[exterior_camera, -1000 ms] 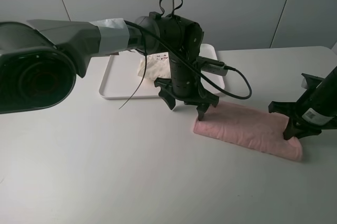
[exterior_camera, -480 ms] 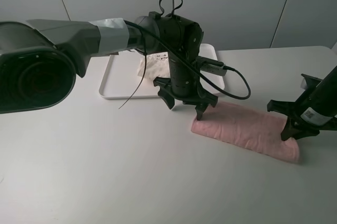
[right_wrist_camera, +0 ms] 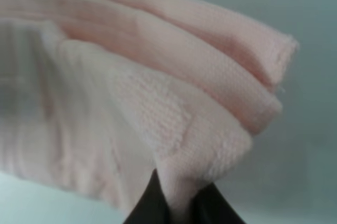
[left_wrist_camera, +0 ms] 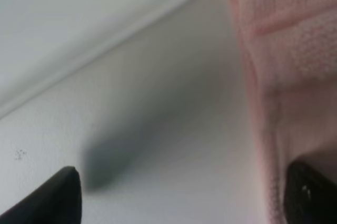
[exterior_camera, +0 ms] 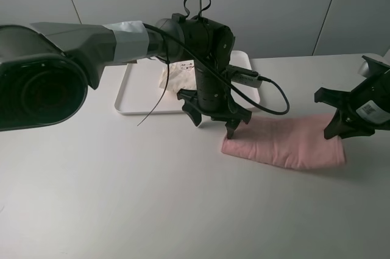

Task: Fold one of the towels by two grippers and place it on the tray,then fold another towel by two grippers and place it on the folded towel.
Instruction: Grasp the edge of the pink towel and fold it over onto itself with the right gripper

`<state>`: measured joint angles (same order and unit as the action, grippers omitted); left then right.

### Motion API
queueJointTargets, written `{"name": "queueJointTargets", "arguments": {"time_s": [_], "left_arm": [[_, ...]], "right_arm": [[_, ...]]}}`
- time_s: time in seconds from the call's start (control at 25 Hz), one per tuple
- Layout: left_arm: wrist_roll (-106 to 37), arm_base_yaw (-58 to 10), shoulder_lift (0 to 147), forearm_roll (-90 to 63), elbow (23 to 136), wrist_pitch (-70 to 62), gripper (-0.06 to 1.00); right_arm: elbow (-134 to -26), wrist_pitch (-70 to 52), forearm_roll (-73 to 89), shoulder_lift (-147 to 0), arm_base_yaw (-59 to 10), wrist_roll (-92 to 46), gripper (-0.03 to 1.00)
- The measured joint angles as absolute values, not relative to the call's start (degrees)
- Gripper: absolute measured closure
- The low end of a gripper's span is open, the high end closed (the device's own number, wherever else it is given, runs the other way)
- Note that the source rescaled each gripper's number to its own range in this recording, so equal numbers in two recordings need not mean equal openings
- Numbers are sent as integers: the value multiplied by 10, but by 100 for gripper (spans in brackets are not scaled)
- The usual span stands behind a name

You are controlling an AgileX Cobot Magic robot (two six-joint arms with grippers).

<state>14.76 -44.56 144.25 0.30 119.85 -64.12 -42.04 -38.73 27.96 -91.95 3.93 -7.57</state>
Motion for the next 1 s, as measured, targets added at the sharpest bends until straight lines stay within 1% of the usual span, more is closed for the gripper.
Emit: {"name": "queueJointTargets", "arguments": {"time_s": [0.24, 0.52, 0.64, 0.84, 1.0], "left_arm": [[148, -446, 1442, 3, 1198, -641, -4], [137, -446, 1442, 3, 1198, -641, -4], [135, -446, 1442, 3, 1198, -641, -4], [135, -446, 1442, 3, 1198, -641, -4], [135, -446, 1442, 4, 1198, -641, -4]], "right_arm": [[-420, -424, 419, -917, 39, -168, 93], [-420, -429, 511, -927, 39, -212, 93], [-420, -424, 548, -951, 21, -233, 93], [-420, -420, 667, -992, -16, -317, 93], [-420, -419, 751, -1026, -21, -376, 93]]}}
